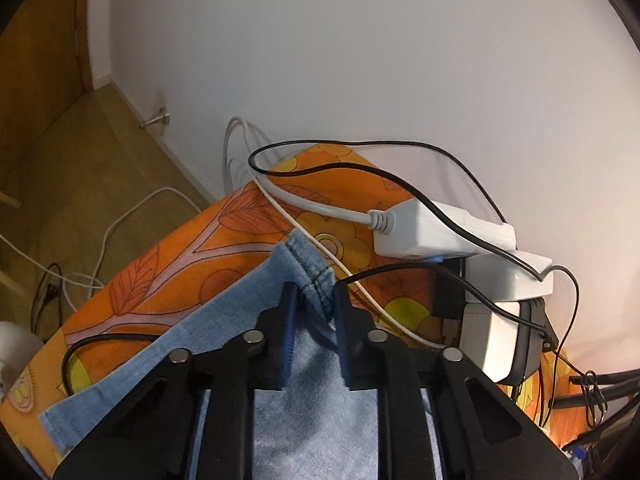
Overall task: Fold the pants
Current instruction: 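Reach both grippers to the jeans hem and grasp the leg ends, then lift the hem with both grippers and fold it toward the waistband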
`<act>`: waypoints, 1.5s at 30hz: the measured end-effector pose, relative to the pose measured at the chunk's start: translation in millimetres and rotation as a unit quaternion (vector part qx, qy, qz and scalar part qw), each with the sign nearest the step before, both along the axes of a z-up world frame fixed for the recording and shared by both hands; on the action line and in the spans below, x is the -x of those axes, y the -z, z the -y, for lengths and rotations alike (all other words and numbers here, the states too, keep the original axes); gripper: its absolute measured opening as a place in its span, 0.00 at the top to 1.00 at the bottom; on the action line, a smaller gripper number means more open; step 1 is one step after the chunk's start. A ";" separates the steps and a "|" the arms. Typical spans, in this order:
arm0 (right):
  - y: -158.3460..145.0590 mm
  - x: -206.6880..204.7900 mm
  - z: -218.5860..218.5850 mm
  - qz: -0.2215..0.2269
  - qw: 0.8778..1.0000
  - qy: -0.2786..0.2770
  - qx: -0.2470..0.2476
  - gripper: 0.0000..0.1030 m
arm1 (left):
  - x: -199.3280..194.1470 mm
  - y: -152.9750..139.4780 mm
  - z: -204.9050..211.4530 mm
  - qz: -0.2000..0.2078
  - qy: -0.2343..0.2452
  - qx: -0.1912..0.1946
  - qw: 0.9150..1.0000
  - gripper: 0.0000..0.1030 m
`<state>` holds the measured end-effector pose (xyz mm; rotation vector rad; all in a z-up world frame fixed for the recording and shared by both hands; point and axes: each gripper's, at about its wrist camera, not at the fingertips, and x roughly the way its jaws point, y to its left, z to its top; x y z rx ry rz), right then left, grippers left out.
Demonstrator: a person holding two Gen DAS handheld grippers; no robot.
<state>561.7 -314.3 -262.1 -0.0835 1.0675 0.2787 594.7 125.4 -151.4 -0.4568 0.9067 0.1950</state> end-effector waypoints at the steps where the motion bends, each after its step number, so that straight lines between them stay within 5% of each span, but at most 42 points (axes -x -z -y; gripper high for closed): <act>1: -0.4 1.0 0.2 0.000 1.000 0.000 -0.001 0.25 | 2.4 -1.5 0.2 0.005 0.001 0.001 1.000 0.88; 7: -5.9 9.6 -6.1 0.001 1.000 -0.018 -0.002 0.49 | 14.8 -12.3 -1.0 0.031 0.002 0.004 1.000 0.90; 10: -8.8 13.9 -7.6 0.001 1.000 -0.019 0.006 0.78 | 20.5 -18.4 -1.6 0.039 0.005 0.005 0.999 0.90; 12: -10.2 17.0 -7.5 0.002 1.000 -0.016 0.012 0.87 | 23.6 -22.0 -2.6 0.042 0.005 0.012 0.999 0.90; 28: -104.5 89.3 -20.0 0.059 0.997 -0.014 0.044 0.92 | 88.9 -90.9 -16.8 0.104 0.028 0.015 0.994 0.91; 38: -179.6 183.0 -57.0 0.084 0.993 -0.044 0.066 0.92 | 194.8 -130.2 -45.2 0.153 0.033 0.049 0.986 0.91; 45: -202.9 253.3 -81.0 0.076 0.992 -0.067 0.080 0.92 | 275.9 -124.7 -61.6 0.159 0.037 0.060 0.985 0.91</act>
